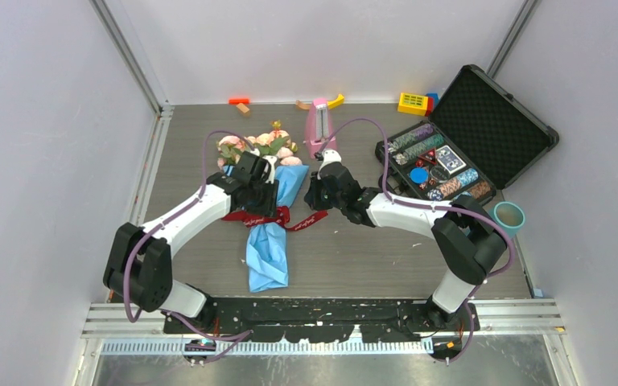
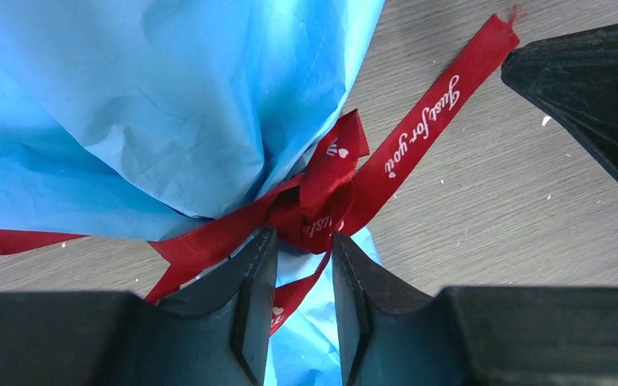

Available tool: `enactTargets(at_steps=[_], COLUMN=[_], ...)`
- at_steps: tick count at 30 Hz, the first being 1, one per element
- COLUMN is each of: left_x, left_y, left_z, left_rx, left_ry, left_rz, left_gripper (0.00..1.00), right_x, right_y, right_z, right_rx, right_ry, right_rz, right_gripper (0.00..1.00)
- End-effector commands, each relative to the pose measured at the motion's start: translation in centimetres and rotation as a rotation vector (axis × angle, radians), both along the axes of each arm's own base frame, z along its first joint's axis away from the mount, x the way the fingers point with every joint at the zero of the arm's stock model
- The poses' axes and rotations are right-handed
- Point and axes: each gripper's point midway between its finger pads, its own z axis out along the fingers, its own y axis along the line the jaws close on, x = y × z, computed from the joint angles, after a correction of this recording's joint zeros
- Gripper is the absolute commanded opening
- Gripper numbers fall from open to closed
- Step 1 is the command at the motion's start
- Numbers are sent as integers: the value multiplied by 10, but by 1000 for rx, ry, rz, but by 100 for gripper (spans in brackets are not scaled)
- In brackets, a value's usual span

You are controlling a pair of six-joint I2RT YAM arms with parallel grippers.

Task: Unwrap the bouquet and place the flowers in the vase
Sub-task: Untie the ribbon from the wrapping paper.

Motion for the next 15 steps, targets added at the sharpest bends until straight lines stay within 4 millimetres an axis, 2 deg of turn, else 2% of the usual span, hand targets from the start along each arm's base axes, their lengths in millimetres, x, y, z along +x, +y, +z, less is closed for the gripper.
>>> enactTargets(at_steps=[1,11,15], left_x=[3,-4,-7], left_y=[3,9,13], left_z=[17,20,21], left_rx=[6,14,25], left_ry=[-58,-57,-63], left_rz=[16,24,32], left_gripper=[31,13,6], right_x=[10,11,15], right_y=[9,9,13], right_z=[21,19,25], right_rx=[68,66,64], right_ry=[-43,-33,-38], right_rz=[-10,-22,-18], right_gripper=[8,8,8])
